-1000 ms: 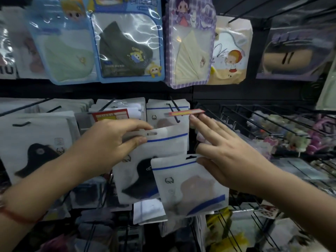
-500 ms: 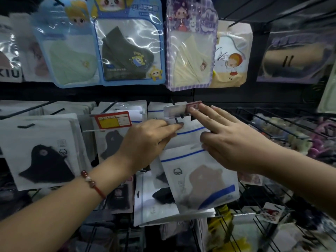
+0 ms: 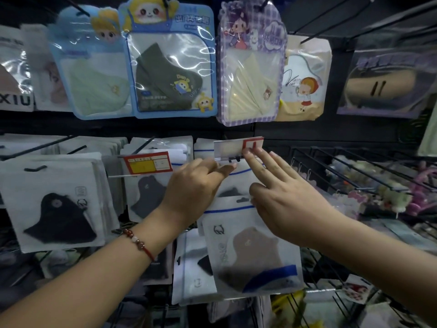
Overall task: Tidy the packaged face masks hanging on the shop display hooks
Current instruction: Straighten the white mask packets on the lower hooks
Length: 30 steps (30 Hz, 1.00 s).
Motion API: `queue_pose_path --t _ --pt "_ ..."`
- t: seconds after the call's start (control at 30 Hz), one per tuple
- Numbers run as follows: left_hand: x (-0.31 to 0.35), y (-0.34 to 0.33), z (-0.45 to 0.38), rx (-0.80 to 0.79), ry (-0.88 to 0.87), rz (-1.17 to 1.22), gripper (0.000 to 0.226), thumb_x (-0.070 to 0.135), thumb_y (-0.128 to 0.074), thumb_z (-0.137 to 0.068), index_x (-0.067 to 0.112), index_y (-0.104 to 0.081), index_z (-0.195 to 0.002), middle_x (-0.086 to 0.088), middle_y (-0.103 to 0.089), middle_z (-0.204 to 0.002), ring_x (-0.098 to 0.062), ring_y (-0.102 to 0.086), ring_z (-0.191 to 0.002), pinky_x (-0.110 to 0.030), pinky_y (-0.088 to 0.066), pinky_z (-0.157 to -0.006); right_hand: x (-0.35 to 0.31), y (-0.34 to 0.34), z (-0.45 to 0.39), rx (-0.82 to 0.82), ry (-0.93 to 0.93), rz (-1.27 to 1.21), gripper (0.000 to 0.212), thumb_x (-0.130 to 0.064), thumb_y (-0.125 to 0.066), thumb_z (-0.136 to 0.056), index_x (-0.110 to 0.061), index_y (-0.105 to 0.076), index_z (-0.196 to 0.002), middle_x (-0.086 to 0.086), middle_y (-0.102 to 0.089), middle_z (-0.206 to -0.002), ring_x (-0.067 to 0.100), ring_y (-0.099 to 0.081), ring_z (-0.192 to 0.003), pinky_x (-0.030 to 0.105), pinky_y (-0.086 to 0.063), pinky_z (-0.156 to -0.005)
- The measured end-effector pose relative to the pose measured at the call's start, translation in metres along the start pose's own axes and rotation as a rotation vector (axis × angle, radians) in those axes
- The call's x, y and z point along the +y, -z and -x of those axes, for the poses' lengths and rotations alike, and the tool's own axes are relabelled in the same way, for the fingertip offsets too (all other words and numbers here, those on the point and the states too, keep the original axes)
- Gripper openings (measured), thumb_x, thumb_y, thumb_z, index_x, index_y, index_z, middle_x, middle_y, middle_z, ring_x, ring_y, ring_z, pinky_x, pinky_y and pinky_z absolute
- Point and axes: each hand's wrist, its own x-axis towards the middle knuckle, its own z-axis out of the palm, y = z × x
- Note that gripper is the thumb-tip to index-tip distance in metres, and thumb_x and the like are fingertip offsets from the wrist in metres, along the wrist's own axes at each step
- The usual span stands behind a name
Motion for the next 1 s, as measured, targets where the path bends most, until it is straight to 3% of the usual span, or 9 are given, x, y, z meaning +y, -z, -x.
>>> queue_pose_path --t 0.27,0.43,0.7,0.83,0.9,1.0 --pt "0.001 -0.013 -0.003 -0.091 0.204 0.114 0.034 0.037 -0.048 -0.1 0.021 -0.074 -0.114 -0.001 -0.058 -0.081 -0.019 -0.054 -0.073 -0.036 -0.049 -0.055 0.001 -0.004 0.002 0.021 -0.018 -0.045 0.019 -0.023 -0.047 -0.093 -0.014 -0.06 -0.082 0.02 -0.023 -0.157 0.035 -0.012 -0.149 0.05 -0.016 -0.12" --pt "-0.006 -0.019 -0.008 -0.177 0.109 -0.028 0.027 0.024 -0.064 -0.095 0.02 -0.071 -0.12 -0.008 -0.066 -0.085 -0.025 -0.061 -0.074 -0.039 -0.054 -0.061 0.003 -0.005 0.002 0.019 -0.021 -0.045 0.021 -0.024 -0.047 -0.093 -0.014 -0.061 -0.082 0.018 -0.023 -0.158 0.034 -0.012 -0.15 0.046 -0.011 -0.12" --pt "0.001 -0.022 -0.003 -0.21 0.124 -0.173 0.051 0.004 -0.076 -0.082 0.018 -0.065 -0.129 -0.014 -0.065 -0.101 -0.033 -0.06 -0.09 -0.043 -0.052 -0.078 0.005 -0.009 0.001 0.006 -0.022 -0.038 0.023 -0.027 -0.046 -0.093 -0.015 -0.062 -0.081 0.016 -0.018 -0.16 0.033 -0.009 -0.15 0.048 -0.012 -0.121" --pt "0.005 -0.004 0.007 -0.255 0.242 -0.046 0.047 0.003 -0.063 -0.089 0.02 -0.062 -0.133 -0.015 -0.058 -0.132 -0.033 -0.051 -0.12 -0.049 -0.042 -0.101 0.007 -0.01 0.002 0.006 -0.024 -0.036 0.024 -0.028 -0.046 -0.093 -0.016 -0.061 -0.079 0.015 -0.018 -0.16 0.033 -0.009 -0.15 0.049 -0.011 -0.122" --pt "0.007 0.009 0.013 -0.245 0.329 0.096 0.045 0.003 -0.058 -0.091 0.021 -0.063 -0.132 -0.007 -0.058 -0.133 -0.025 -0.048 -0.123 -0.045 -0.038 -0.104 0.007 -0.01 0.003 0.008 -0.021 -0.036 0.025 -0.029 -0.045 -0.093 -0.016 -0.062 -0.079 0.014 -0.019 -0.16 0.034 -0.009 -0.15 0.048 -0.01 -0.122" --pt "0.012 0.029 0.015 -0.233 0.418 0.301 0.035 0.017 -0.05 -0.099 0.021 -0.063 -0.131 0.004 -0.065 -0.125 -0.012 -0.054 -0.117 -0.035 -0.045 -0.1 0.009 -0.011 0.003 0.008 -0.018 -0.031 0.027 -0.029 -0.044 -0.094 -0.014 -0.063 -0.082 0.015 -0.019 -0.16 0.034 -0.009 -0.15 0.047 -0.008 -0.122"
